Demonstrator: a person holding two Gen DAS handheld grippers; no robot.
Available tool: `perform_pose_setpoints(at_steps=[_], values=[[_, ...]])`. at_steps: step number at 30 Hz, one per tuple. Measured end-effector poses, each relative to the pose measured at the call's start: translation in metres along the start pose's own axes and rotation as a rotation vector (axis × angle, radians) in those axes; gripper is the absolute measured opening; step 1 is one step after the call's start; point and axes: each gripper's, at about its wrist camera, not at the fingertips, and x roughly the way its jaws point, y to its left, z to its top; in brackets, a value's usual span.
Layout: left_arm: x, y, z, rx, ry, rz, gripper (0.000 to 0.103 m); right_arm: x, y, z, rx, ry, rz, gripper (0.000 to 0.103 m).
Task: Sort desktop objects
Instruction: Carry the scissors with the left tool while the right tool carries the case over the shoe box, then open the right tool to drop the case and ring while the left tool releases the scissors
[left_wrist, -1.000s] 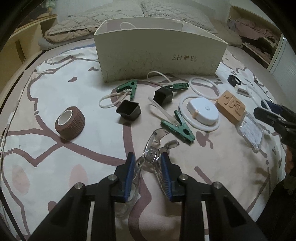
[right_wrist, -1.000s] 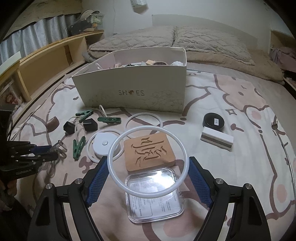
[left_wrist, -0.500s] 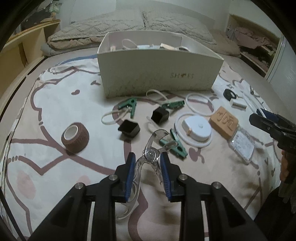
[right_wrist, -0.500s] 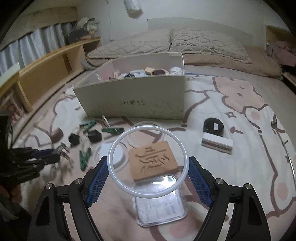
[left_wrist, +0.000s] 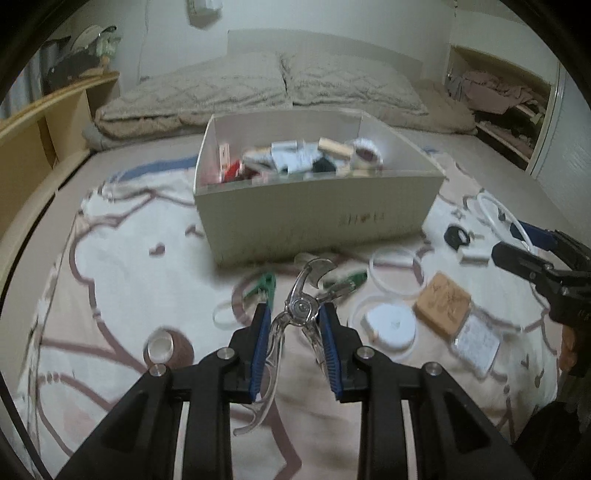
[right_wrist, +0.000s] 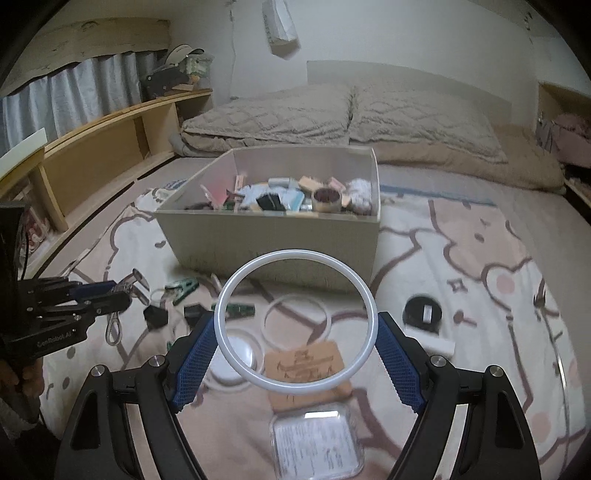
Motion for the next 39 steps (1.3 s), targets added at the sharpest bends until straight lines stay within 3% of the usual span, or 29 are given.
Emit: perform_pose_setpoints(at_steps=[7, 19, 27, 39], values=[[0.002, 0.002, 0.047, 0.005, -0.076, 0.001, 0.028, 0.01, -0.002, 0.041, -0.056, -0.056, -0.003, 0.084], [0.031, 0.018, 0.116, -0.04, -0.136, 0.032, 0.028, 0.05, -0.019, 0.108, -0.125, -0.09, -0.01, 0.084], [0.054, 0.023, 0.15, -0.057, -0.156, 0.052, 0.028, 0.099, -0.029, 0.134, -0.087, -0.008, 0.017, 0.084], [0.1, 0.03, 0.171, -0.062, -0.108, 0.116, 0.028, 0.158, -0.024, 0.132, -0.118, 0.159, -0.034, 0.084]])
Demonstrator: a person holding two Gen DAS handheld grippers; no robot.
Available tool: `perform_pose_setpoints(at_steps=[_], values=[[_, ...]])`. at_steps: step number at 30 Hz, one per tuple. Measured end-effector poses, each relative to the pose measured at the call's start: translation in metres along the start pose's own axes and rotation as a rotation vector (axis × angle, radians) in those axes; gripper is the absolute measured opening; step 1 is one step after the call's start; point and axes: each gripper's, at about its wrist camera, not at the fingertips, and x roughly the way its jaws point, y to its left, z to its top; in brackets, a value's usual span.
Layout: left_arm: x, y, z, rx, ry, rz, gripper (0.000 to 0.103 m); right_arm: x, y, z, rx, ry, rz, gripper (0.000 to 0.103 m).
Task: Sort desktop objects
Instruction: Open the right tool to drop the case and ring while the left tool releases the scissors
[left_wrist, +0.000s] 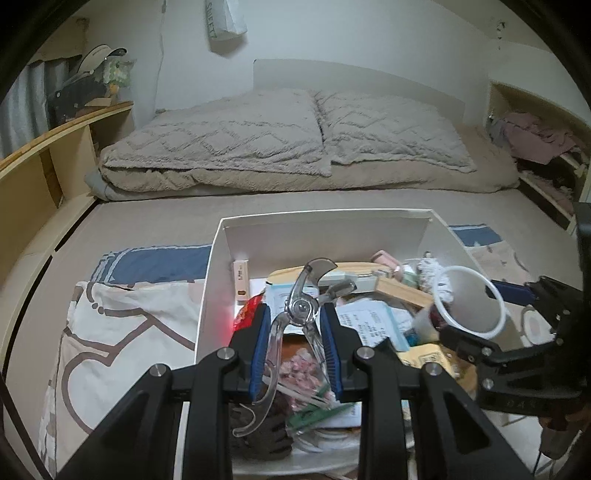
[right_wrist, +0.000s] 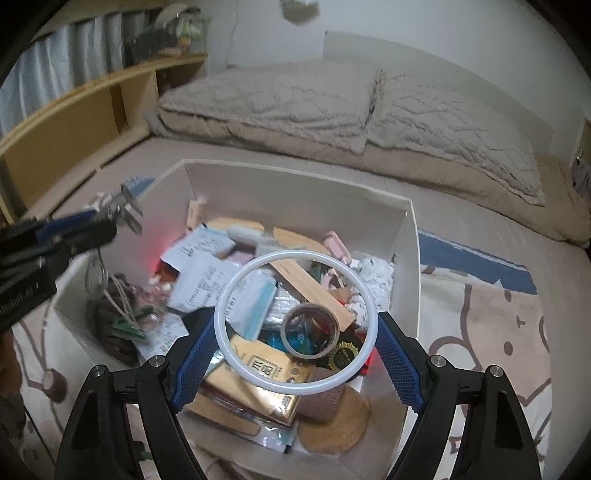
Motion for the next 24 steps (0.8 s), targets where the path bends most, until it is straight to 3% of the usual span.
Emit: perform_pose_setpoints(at_steps=[13, 14, 16, 24], values=[[0.027, 0.003, 0.007, 0.012, 0.036, 0.062, 0.028, 0.02, -0.012, 0.004, 0.06, 0.055, -0.031, 0.085], [0.029, 0.003, 0.007, 0.015, 0.04, 0.071, 0.028, 0.021, -0.013, 0.003, 0.072, 0.059, -0.027, 0.086], [0.034, 0.004, 0.007, 0.021, 0.046, 0.087, 0.028, 0.021, -0.015, 0.002, 0.083, 0.053, -0.029, 0.098], [0.047, 0.008, 0.008, 0.054, 0.072, 0.155, 0.028, 0.01, -0.016, -0.003, 0.1, 0.02, 0.012, 0.099]])
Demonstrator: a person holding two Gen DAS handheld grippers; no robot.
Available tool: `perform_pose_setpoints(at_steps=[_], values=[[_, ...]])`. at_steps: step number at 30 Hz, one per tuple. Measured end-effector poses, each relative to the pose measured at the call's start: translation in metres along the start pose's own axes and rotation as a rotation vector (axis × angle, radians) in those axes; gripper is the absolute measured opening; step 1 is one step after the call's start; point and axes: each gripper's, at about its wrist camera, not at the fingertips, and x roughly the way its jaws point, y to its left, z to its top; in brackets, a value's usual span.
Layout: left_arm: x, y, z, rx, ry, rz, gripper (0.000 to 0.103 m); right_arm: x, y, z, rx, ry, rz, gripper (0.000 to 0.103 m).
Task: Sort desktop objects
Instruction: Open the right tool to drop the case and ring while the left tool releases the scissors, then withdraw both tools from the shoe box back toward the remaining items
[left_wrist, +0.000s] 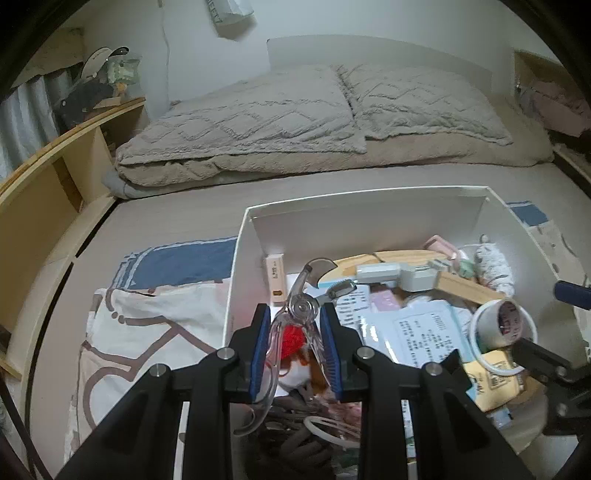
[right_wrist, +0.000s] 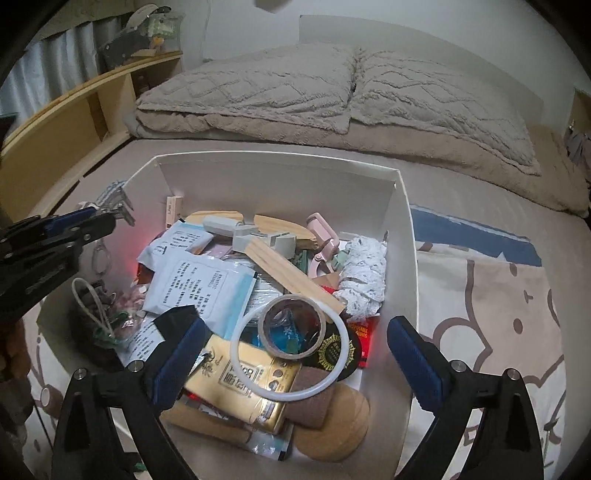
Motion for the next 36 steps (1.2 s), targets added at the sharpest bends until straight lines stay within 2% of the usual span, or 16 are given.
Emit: perform_pose_setpoints(at_steps=[7, 8, 9, 11, 21, 25, 36], values=[[0.005, 0.005, -0.004, -0.01, 0.003, 0.044, 0.029, -0.012, 0.005, -0.007, -0.009, -0.032, 0.028, 0.099], [0.004, 0.007, -0.004, -0.012, -0.001, 0.045, 0.038, -0.014, 0.005, -0.008, -0.011, -0.038, 0.028, 0.099], [0.004, 0.007, -0.005, -0.018, -0.004, 0.043, 0.051, -0.016, 0.006, -0.009, -0.012, -0.044, 0.028, 0.099], [0.0, 0.009, -0.005, -0.027, -0.016, 0.039, 0.057, -0.018, 0.006, -0.009, -0.01, -0.051, 0.03, 0.099], [-0.029, 0.004, -0.012, -0.023, -0.056, -0.001, 0.058, -0.034, 0.005, -0.014, 0.019, -0.095, 0.007, 0.099], [-0.044, 0.002, -0.016, -0.028, -0.07, -0.011, 0.062, -0.045, 0.004, -0.016, 0.044, -0.117, -0.016, 0.103], [-0.09, 0.005, -0.034, -0.067, -0.114, -0.04, 0.101, -0.077, 0.004, -0.026, 0.077, -0.157, -0.056, 0.103]])
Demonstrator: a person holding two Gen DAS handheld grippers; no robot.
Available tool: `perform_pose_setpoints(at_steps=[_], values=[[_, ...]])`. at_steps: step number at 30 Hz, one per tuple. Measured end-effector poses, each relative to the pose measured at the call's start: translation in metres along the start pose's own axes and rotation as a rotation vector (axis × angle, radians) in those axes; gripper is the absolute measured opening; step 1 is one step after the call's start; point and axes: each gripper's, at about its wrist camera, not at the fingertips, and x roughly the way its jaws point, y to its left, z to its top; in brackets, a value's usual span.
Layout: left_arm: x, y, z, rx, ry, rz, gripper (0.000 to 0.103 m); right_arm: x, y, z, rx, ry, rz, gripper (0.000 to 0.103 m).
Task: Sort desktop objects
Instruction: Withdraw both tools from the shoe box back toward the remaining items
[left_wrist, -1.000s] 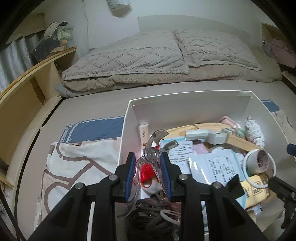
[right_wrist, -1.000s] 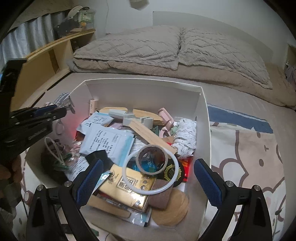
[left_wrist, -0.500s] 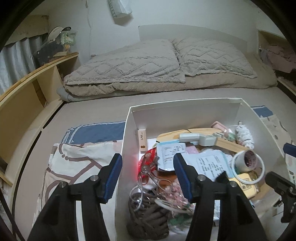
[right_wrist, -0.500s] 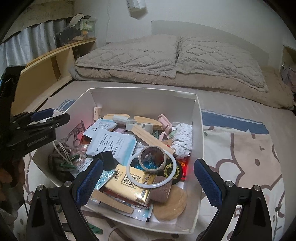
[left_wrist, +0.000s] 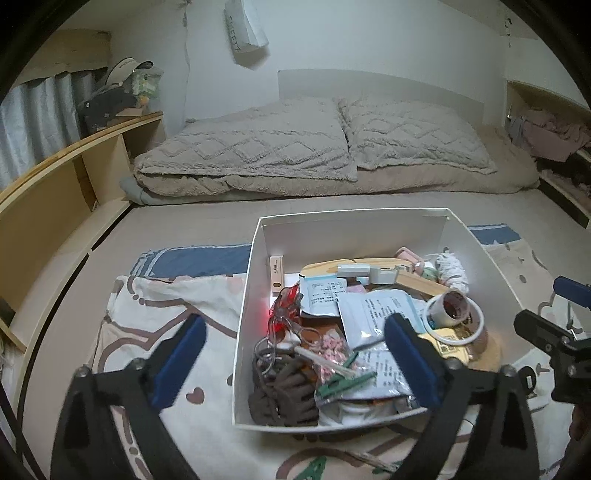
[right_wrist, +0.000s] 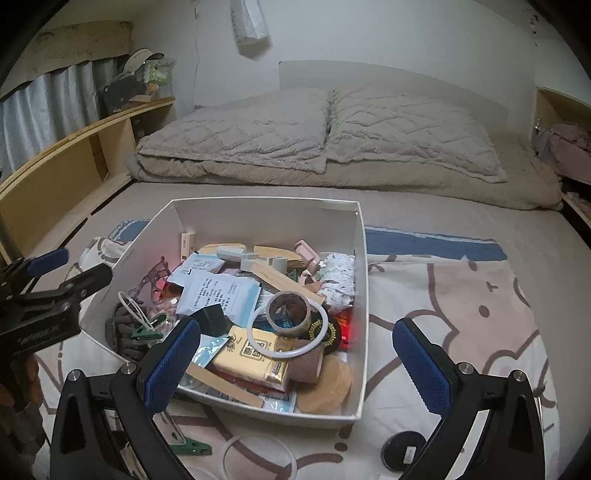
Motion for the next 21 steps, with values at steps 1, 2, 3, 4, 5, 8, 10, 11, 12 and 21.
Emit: perform_pose_setpoints(at_steps=[1, 2, 3, 4, 5, 8, 10, 11, 12, 21], values=[[-0.004, 0.0, -0.002, -0.003, -0.003, -0.004, 0.101, -0.003, 0.0, -0.001, 0.001, -0.005, -0.001, 0.103], [-0.008, 0.0, -0.003, -0.004, -0.004, -0.008, 0.102, -0.006, 0.001, -0.001, 0.001, -0.008, -0.003, 0.103], [-0.012, 0.0, -0.004, -0.004, -0.005, -0.011, 0.102, -0.01, 0.002, -0.003, 0.001, -0.013, -0.006, 0.103], [-0.017, 0.0, -0.006, -0.006, -0.009, -0.012, 0.102, -0.013, 0.002, -0.003, -0.001, -0.017, -0.007, 0.103], [-0.021, 0.0, -0.007, -0.006, -0.012, -0.012, 0.102, -0.016, 0.003, -0.003, -0.003, -0.02, -0.007, 0.103], [-0.033, 0.001, -0.01, -0.013, -0.023, -0.019, 0.102, -0.027, 0.005, -0.006, -0.009, -0.033, -0.009, 0.103], [-0.041, 0.002, -0.012, -0.019, -0.026, -0.025, 0.102, -0.035, 0.006, -0.007, -0.01, -0.043, -0.01, 0.103], [-0.044, 0.003, -0.012, -0.02, -0.028, -0.027, 0.102, -0.039, 0.006, -0.008, -0.012, -0.049, -0.012, 0.103], [-0.047, 0.003, -0.012, -0.019, -0.031, -0.026, 0.102, -0.042, 0.006, -0.009, -0.014, -0.053, -0.015, 0.103], [-0.091, 0.003, -0.018, -0.023, -0.071, -0.048, 0.103, -0.079, 0.007, -0.018, -0.023, -0.096, -0.02, 0.103]])
